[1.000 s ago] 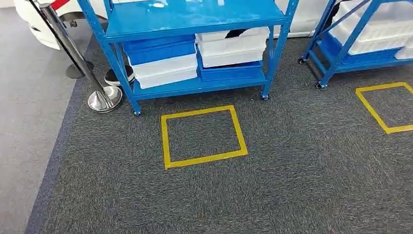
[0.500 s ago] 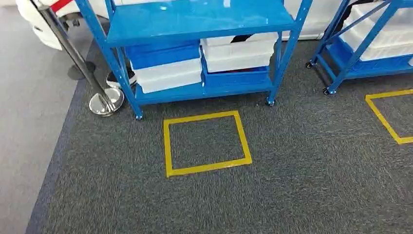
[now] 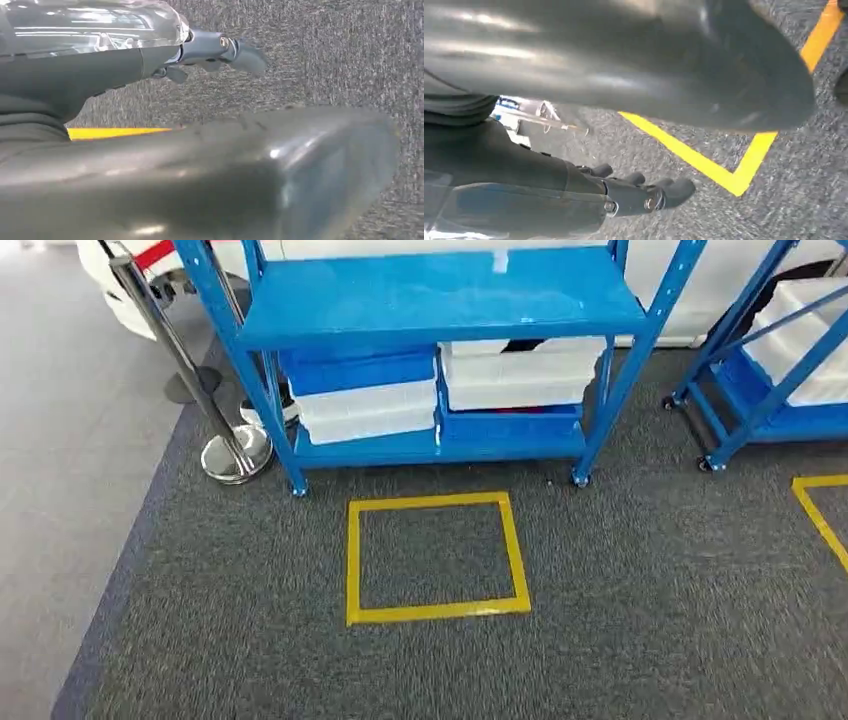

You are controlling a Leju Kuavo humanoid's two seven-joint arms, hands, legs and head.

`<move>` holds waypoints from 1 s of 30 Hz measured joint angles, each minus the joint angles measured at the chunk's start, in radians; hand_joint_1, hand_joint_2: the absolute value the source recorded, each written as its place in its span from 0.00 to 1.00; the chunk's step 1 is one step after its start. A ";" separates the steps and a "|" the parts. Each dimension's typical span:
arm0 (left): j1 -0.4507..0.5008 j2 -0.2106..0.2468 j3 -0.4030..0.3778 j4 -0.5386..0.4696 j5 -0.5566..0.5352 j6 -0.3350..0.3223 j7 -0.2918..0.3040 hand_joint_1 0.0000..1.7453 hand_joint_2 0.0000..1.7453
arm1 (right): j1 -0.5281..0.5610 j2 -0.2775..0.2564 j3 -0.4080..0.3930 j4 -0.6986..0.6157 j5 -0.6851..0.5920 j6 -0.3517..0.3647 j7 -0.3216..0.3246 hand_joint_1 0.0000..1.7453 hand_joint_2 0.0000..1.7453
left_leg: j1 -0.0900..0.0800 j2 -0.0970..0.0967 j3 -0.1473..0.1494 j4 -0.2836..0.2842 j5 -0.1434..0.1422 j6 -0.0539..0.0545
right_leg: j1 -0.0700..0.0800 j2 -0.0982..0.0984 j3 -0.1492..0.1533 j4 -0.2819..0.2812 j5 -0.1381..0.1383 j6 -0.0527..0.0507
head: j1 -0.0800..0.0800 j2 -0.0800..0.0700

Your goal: Take the parts from the cabinet and place them on the table.

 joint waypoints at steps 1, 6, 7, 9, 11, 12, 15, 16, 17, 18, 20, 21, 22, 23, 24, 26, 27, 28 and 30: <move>-0.001 0.000 0.000 0.000 0.000 -0.001 -0.002 0.00 0.00 | 0.003 0.000 0.000 0.000 -0.008 -0.007 0.000 0.00 0.00 | 0.000 0.034 -0.023 0.055 0.010 -0.006 | 0.000 -0.006 0.015 -0.004 -0.009 -0.007 | 0.000 0.000; 0.002 -0.001 -0.008 0.000 -0.008 -0.011 -0.004 0.00 0.00 | 0.004 -0.001 -0.004 0.000 -0.026 -0.024 0.001 0.00 0.00 | 0.003 0.066 -0.242 0.303 -0.100 -0.017 | 0.008 -0.021 0.084 -0.016 -0.063 -0.013 | -0.001 0.000; 0.003 0.000 -0.010 0.000 -0.009 -0.012 -0.003 0.00 0.00 | 0.004 -0.001 -0.005 0.000 -0.028 -0.024 0.001 0.00 0.00 | 0.002 0.066 -0.249 0.270 -0.086 -0.012 | 0.010 -0.022 0.103 -0.017 -0.076 -0.013 | -0.001 0.000; 0.006 0.000 -0.015 0.000 -0.012 -0.015 -0.003 0.00 0.00 | 0.004 0.000 -0.010 0.000 -0.033 -0.024 0.001 0.00 0.00 | -0.007 0.067 -0.238 0.137 0.024 0.014 | 0.018 -0.024 0.146 -0.022 -0.103 -0.014 | -0.001 0.000; 0.014 0.008 -0.018 0.003 -0.015 -0.018 -0.002 0.00 0.00 | 0.007 0.008 -0.013 0.003 -0.038 -0.022 0.002 0.00 0.00 | -0.029 0.068 -0.246 0.052 0.170 0.042 | 0.021 -0.022 0.169 -0.027 -0.127 -0.007 | -0.001 0.000; 0.013 0.008 -0.021 0.003 -0.018 -0.020 -0.002 0.00 0.00 | 0.006 0.008 -0.013 0.002 -0.039 -0.023 0.002 0.00 0.00 | -0.029 0.072 -0.233 0.048 0.148 0.043 | 0.019 -0.022 0.177 -0.034 -0.136 0.000 | 0.000 0.000; 0.004 0.008 -0.023 0.003 -0.019 -0.022 0.000 0.00 0.00 | -0.001 0.009 -0.018 0.002 -0.040 -0.022 0.004 0.00 0.00 | -0.028 0.062 -0.189 0.016 0.142 0.053 | 0.019 -0.027 0.199 -0.017 -0.110 0.022 | -0.001 0.000; 0.003 0.008 -0.023 0.003 -0.019 -0.024 0.000 0.00 0.00 | -0.003 0.008 -0.020 0.001 -0.040 -0.022 0.005 0.00 0.00 | -0.023 0.064 -0.167 -0.005 0.140 0.055 | 0.015 -0.024 0.179 0.034 -0.103 0.022 | 0.000 0.000; 0.002 0.008 -0.024 0.003 -0.019 -0.025 0.000 0.00 0.00 | -0.004 0.008 -0.022 0.001 -0.042 -0.022 0.005 0.00 0.00 | -0.021 0.063 -0.152 -0.014 0.136 0.061 | 0.017 -0.020 0.133 0.106 -0.103 0.020 | 0.000 0.000; 0.000 0.010 -0.024 0.003 -0.020 -0.025 0.001 0.00 0.00 | -0.007 0.010 -0.023 0.001 -0.042 -0.021 0.004 0.00 0.00 | -0.021 0.063 -0.143 -0.016 0.127 0.063 | 0.016 -0.018 0.084 0.169 -0.124 0.025 | 0.000 0.000; 0.000 0.010 -0.025 0.003 -0.021 -0.028 0.001 0.00 0.00 | -0.006 0.009 -0.027 0.001 -0.045 -0.020 0.006 0.00 0.00 | -0.021 0.058 -0.119 -0.016 0.105 0.063 | 0.014 -0.017 0.001 0.249 -0.204 0.033 | -0.001 0.000; 0.001 0.010 -0.026 0.003 -0.022 -0.031 0.002 0.00 0.00 | -0.005 0.009 -0.029 0.001 -0.048 -0.020 0.006 0.00 0.00 | -0.021 0.053 -0.104 -0.016 0.093 0.062 | 0.014 -0.018 -0.026 0.252 -0.227 0.034 | 0.000 0.000; 0.002 0.009 -0.029 0.003 -0.023 -0.032 0.002 0.00 0.00 | -0.004 0.008 -0.031 0.001 -0.050 -0.021 0.007 0.00 0.00 | -0.020 0.049 -0.086 -0.016 0.080 0.060 | 0.013 -0.018 -0.039 0.227 -0.222 0.036 | 0.000 0.000; 0.002 0.008 -0.030 0.003 -0.023 -0.032 0.002 0.00 0.00 | 0.000 0.008 -0.034 0.001 -0.051 -0.021 0.008 0.00 0.00 | -0.019 0.045 -0.066 -0.016 0.065 0.056 | 0.012 -0.017 -0.038 0.175 -0.190 0.036 | 0.000 0.000; 0.002 0.007 -0.031 0.003 -0.024 -0.032 0.002 0.00 0.00 | 0.002 0.007 -0.036 0.001 -0.053 -0.021 0.009 0.00 0.00 | -0.018 0.044 -0.048 -0.016 0.050 0.051 | 0.010 -0.017 -0.033 0.110 -0.128 0.036 | 0.000 0.000; 0.001 0.008 -0.032 0.003 -0.026 -0.032 0.003 0.00 0.00 | 0.015 0.007 -0.040 0.003 -0.056 -0.021 0.010 0.00 0.00 | -0.022 0.044 -0.028 -0.001 0.017 0.040 | 0.011 -0.017 -0.042 0.007 0.042 0.034 | -0.001 0.000; 0.001 0.008 -0.034 0.003 -0.026 -0.032 0.003 0.00 0.00 | 0.009 0.007 -0.042 0.003 -0.056 -0.021 0.010 0.00 0.00 | -0.023 0.041 -0.029 -0.004 0.007 0.032 | 0.014 -0.015 -0.037 0.014 0.018 0.018 | 0.000 0.000; -0.001 0.008 -0.035 0.003 -0.026 -0.032 0.005 0.00 0.00 | 0.001 0.008 -0.043 0.002 -0.056 -0.021 0.011 0.00 0.00 | -0.022 0.043 -0.019 -0.012 0.001 0.026 | 0.016 -0.015 -0.036 0.013 0.025 0.012 | -0.001 0.000; -0.004 0.009 -0.039 0.003 -0.028 -0.032 0.005 0.00 0.00 | 0.002 0.009 -0.044 0.002 -0.056 -0.021 0.013 0.00 0.00 | -0.023 0.042 -0.017 0.013 0.013 0.018 | 0.014 -0.014 -0.019 0.004 0.014 -0.002 | -0.001 0.000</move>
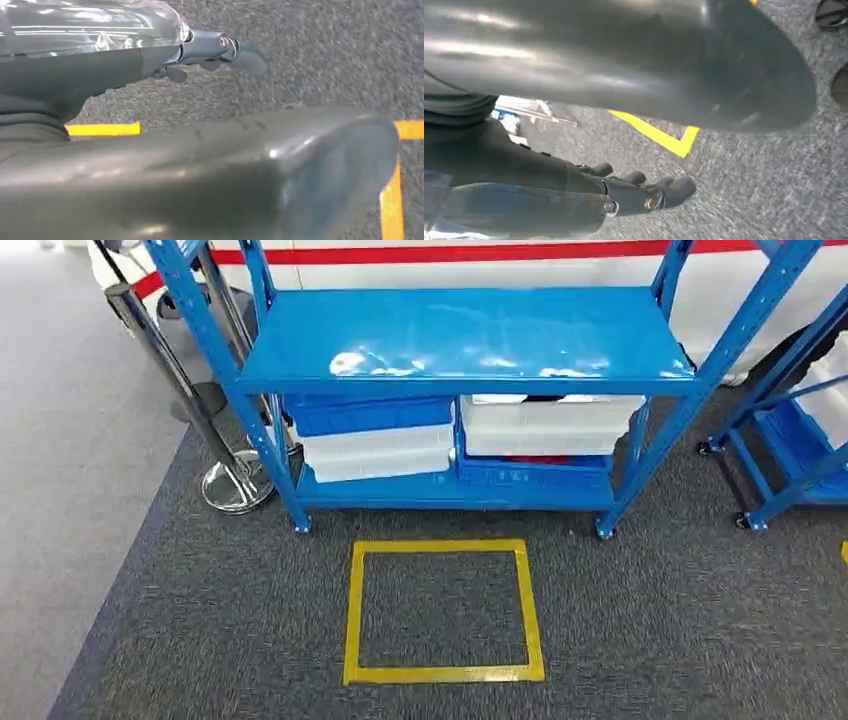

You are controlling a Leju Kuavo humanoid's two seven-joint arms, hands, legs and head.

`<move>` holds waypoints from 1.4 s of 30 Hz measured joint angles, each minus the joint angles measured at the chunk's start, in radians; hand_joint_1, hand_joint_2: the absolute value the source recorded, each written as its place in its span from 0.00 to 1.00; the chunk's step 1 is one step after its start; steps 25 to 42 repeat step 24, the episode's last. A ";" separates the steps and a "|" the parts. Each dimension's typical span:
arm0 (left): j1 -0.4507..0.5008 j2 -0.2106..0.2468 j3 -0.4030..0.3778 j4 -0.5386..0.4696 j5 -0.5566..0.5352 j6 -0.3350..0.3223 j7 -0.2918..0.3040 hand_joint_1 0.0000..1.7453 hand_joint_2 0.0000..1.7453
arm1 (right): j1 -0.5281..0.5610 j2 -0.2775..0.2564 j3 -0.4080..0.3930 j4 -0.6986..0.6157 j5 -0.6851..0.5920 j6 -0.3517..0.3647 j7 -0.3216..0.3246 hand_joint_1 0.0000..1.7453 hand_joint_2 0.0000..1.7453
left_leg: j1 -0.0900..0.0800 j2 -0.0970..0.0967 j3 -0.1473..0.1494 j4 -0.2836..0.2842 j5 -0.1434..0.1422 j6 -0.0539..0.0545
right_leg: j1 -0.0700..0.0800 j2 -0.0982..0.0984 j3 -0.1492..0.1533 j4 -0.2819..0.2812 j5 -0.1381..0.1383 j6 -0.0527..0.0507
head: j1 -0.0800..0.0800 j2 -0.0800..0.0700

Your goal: Take the parts from the cabinet and place them on the table.

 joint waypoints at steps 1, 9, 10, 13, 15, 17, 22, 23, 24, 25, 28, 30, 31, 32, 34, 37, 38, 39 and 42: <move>-0.002 0.002 -0.001 0.000 0.000 0.000 0.000 0.00 0.00 | -0.001 0.003 0.000 0.000 0.000 0.000 0.000 0.00 0.00 | 0.002 0.006 -0.018 0.040 0.009 -0.004 | -0.003 -0.002 0.015 -0.008 -0.006 -0.005 | 0.000 0.000; 0.002 0.002 -0.006 0.000 0.001 0.002 0.003 0.00 0.00 | -0.001 0.003 -0.010 0.000 -0.010 0.004 0.003 0.00 0.00 | 0.023 0.021 -0.218 0.160 -0.030 -0.033 | -0.006 0.013 0.131 -0.023 -0.089 -0.002 | 0.000 0.000; 0.005 0.004 -0.007 0.000 0.001 0.002 0.003 0.00 0.00 | -0.003 0.004 -0.021 0.000 -0.032 0.010 0.003 0.00 0.00 | 0.023 0.012 -0.207 0.082 0.054 -0.026 | -0.006 0.017 0.144 -0.025 -0.100 -0.001 | 0.000 0.000; 0.015 0.008 -0.009 0.001 0.001 0.001 0.003 0.00 0.00 | -0.015 0.012 -0.055 -0.001 -0.066 0.007 0.010 0.00 0.00 | 0.010 -0.006 -0.195 0.022 0.128 -0.004 | -0.011 0.043 0.156 -0.036 -0.120 0.018 | 0.000 0.000; 0.008 0.008 -0.009 0.001 0.002 0.001 0.005 0.00 0.00 | -0.009 0.013 -0.062 -0.002 -0.065 -0.010 0.019 0.00 0.00 | 0.007 0.008 -0.174 0.004 0.119 0.015 | -0.011 0.045 0.176 -0.033 -0.104 0.034 | 0.000 0.000; 0.001 0.008 -0.010 0.001 0.002 0.001 0.005 0.00 0.00 | -0.014 0.015 -0.068 -0.003 -0.045 -0.037 0.031 0.00 0.00 | 0.013 0.013 -0.132 -0.027 0.115 0.023 | -0.010 0.017 0.154 0.031 -0.103 0.037 | 0.000 0.000; 0.000 0.010 -0.010 0.001 0.007 0.001 0.005 0.00 0.00 | -0.015 0.016 -0.068 -0.003 -0.029 -0.043 0.034 0.00 0.00 | 0.007 0.026 -0.083 -0.029 0.069 0.039 | -0.004 0.006 -0.044 0.252 -0.199 0.036 | 0.000 0.000; 0.002 0.010 -0.010 0.001 0.008 0.001 0.004 0.00 0.00 | -0.013 0.016 -0.068 -0.003 -0.026 -0.043 0.034 0.00 0.00 | 0.007 0.025 -0.066 -0.029 0.057 0.039 | -0.004 0.006 -0.046 0.215 -0.169 0.034 | 0.000 0.000; 0.003 0.010 -0.010 0.001 0.010 0.001 0.003 0.00 0.00 | -0.009 0.016 -0.068 -0.003 -0.021 -0.040 0.034 0.00 0.00 | 0.007 0.024 -0.048 -0.029 0.044 0.037 | -0.003 0.006 -0.034 0.149 -0.117 0.031 | 0.000 0.000; 0.003 0.010 -0.010 0.001 0.010 0.001 0.003 0.00 0.00 | -0.009 0.016 -0.068 -0.003 -0.021 -0.040 0.034 0.00 0.00 | 0.007 0.024 -0.048 -0.029 0.044 0.037 | -0.003 0.006 -0.034 0.149 -0.117 0.031 | 0.000 0.000; 0.003 0.010 -0.010 0.001 0.010 0.001 0.003 0.00 0.00 | -0.009 0.016 -0.068 -0.003 -0.021 -0.040 0.034 0.00 0.00 | 0.007 0.024 -0.048 -0.029 0.044 0.037 | -0.003 0.006 -0.034 0.149 -0.117 0.031 | 0.000 0.000; 0.003 0.010 -0.010 0.001 0.010 0.001 0.003 0.00 0.00 | -0.009 0.016 -0.068 -0.003 -0.021 -0.040 0.034 0.00 0.00 | 0.007 0.024 -0.048 -0.029 0.044 0.037 | -0.003 0.006 -0.034 0.149 -0.117 0.031 | 0.000 0.000; 0.003 0.010 -0.010 0.001 0.010 0.001 0.003 0.00 0.00 | -0.009 0.016 -0.068 -0.003 -0.021 -0.040 0.034 0.00 0.00 | 0.007 0.024 -0.048 -0.029 0.044 0.037 | -0.003 0.006 -0.034 0.149 -0.117 0.031 | 0.000 0.000; 0.003 0.010 -0.010 0.001 0.010 0.001 0.003 0.00 0.00 | -0.009 0.016 -0.068 -0.003 -0.021 -0.040 0.034 0.00 0.00 | 0.007 0.024 -0.048 -0.029 0.044 0.037 | -0.003 0.006 -0.034 0.149 -0.117 0.031 | 0.000 0.000; 0.003 0.010 -0.010 0.001 0.010 0.001 0.003 0.00 0.00 | -0.009 0.016 -0.068 -0.003 -0.021 -0.040 0.034 0.00 0.00 | 0.007 0.024 -0.048 -0.029 0.044 0.037 | -0.003 0.006 -0.034 0.149 -0.117 0.031 | 0.000 0.000; 0.003 0.010 -0.010 0.001 0.010 0.001 0.003 0.00 0.00 | -0.009 0.016 -0.068 -0.003 -0.021 -0.040 0.034 0.00 0.00 | 0.007 0.024 -0.048 -0.029 0.044 0.037 | -0.003 0.006 -0.034 0.149 -0.117 0.031 | 0.000 0.000; 0.003 0.010 -0.010 0.001 0.010 0.001 0.003 0.00 0.00 | -0.009 0.016 -0.068 -0.003 -0.021 -0.040 0.034 0.00 0.00 | 0.007 0.024 -0.048 -0.029 0.044 0.037 | -0.003 0.006 -0.034 0.149 -0.117 0.031 | 0.000 0.000; 0.003 0.010 -0.010 0.001 0.010 0.001 0.003 0.00 0.00 | -0.009 0.016 -0.068 -0.003 -0.021 -0.040 0.034 0.00 0.00 | 0.007 0.024 -0.048 -0.029 0.044 0.037 | -0.003 0.006 -0.034 0.149 -0.117 0.031 | 0.000 0.000; 0.003 0.010 -0.010 0.001 0.010 0.001 0.003 0.00 0.00 | -0.009 0.016 -0.068 -0.003 -0.021 -0.040 0.034 0.00 0.00 | 0.007 0.024 -0.048 -0.029 0.044 0.037 | -0.003 0.006 -0.034 0.149 -0.117 0.031 | 0.000 0.000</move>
